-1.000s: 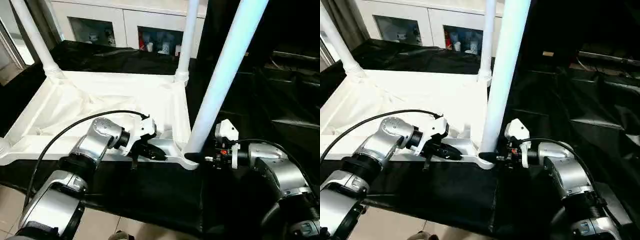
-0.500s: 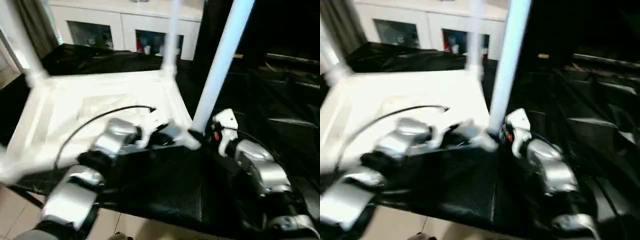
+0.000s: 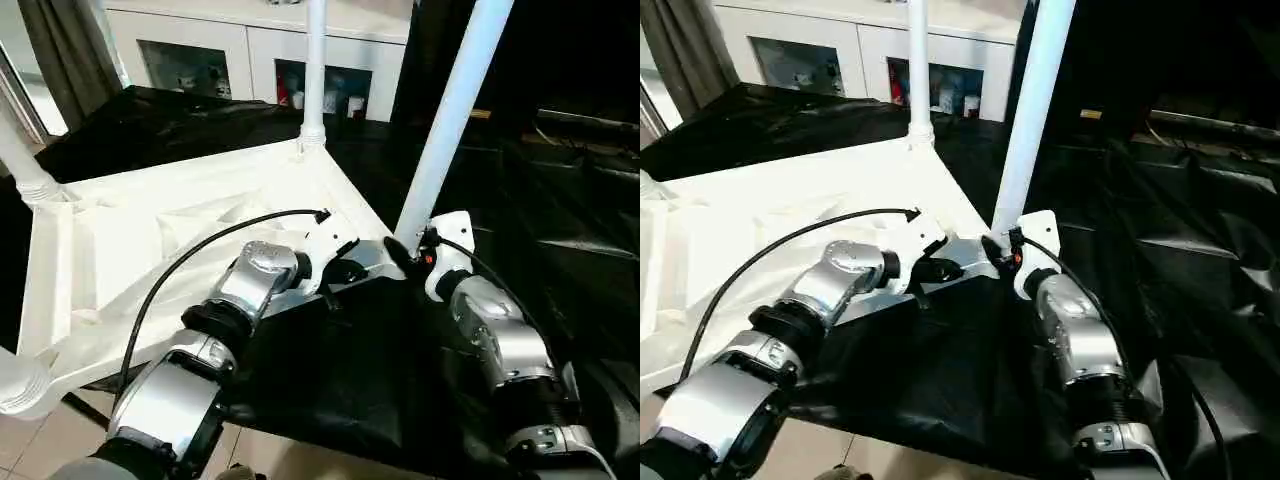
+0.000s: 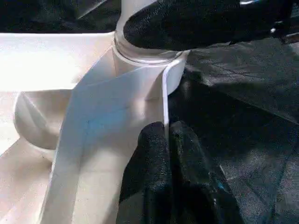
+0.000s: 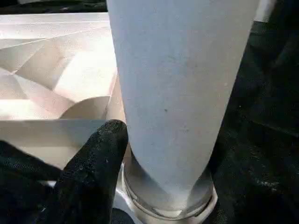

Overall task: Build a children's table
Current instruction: Rotate leg to tighten

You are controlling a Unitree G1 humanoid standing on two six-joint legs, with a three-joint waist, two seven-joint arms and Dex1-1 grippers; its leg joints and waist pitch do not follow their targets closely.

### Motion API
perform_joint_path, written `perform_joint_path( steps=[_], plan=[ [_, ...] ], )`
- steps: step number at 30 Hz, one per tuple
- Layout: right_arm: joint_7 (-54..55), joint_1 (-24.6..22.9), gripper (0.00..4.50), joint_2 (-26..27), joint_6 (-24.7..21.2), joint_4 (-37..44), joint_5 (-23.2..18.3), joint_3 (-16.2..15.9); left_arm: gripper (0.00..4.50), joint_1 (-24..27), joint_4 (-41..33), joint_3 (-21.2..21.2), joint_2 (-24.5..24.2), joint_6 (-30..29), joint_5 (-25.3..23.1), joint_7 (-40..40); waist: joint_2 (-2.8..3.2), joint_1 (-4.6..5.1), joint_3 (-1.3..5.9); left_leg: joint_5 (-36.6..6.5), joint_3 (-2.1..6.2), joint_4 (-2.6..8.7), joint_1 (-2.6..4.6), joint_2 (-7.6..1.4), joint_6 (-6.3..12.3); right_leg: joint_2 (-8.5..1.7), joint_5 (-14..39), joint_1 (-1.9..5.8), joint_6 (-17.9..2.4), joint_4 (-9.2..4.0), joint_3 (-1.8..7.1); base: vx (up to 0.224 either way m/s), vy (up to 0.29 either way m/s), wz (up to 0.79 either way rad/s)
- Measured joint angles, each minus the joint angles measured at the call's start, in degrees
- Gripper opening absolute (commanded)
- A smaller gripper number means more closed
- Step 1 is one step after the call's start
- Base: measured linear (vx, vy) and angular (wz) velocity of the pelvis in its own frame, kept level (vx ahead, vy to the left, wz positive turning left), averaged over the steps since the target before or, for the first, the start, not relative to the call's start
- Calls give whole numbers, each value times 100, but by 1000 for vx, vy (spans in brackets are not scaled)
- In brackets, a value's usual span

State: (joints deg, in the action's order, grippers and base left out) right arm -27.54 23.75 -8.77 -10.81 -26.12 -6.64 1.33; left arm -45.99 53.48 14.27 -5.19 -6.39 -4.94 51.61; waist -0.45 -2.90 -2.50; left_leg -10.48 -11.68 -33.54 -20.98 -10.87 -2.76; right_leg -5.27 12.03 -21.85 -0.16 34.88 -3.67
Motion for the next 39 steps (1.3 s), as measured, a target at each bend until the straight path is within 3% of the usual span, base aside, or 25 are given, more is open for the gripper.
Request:
perform_joint_path(
  steps=[10,17,24,34,36,39],
  plan=[
    [-2676,-287,302,-1212,-73,618,-326,-744,0,239,-563,328,-894,386,32,1948,3,-35,-4,-1,1,42,-6,-10,-1,8,24,-15,4,-3,-14,0,0,0],
    [-3656,-327,302,-1569,-241,815,-544,-935,0,331,-717,446,-1076,464,108,2586,1,-89,-5,-2,-2,35,-8,-7,0,5,24,-12,4,-4,-12,0,0,0],
    [-3739,-327,239,-1635,-303,826,-623,-963,0,352,-762,459,-1114,433,137,2693,1,-102,-5,-2,-2,35,-8,-9,0,5,24,-14,3,1,-13,0,0,0],
    [-3628,-374,205,-1545,-282,903,-554,-980,0,368,-766,438,-1081,437,139,2609,1,-116,-5,-1,-2,33,-3,-9,-1,5,24,-13,3,7,-12,0,0,0],
    [-3429,-383,204,-1464,-280,899,-518,-948,0,367,-727,410,-1040,432,131,2467,2,-110,-4,0,-2,26,2,-9,-1,5,24,-10,3,13,-10,0,0,0],
    [-2399,-263,200,-1016,-189,516,-331,-657,0,196,-367,266,-779,371,24,1600,-2,-66,-1,0,0,7,16,-8,-3,5,14,5,-11,18,-6,0,0,0]
  ],
)
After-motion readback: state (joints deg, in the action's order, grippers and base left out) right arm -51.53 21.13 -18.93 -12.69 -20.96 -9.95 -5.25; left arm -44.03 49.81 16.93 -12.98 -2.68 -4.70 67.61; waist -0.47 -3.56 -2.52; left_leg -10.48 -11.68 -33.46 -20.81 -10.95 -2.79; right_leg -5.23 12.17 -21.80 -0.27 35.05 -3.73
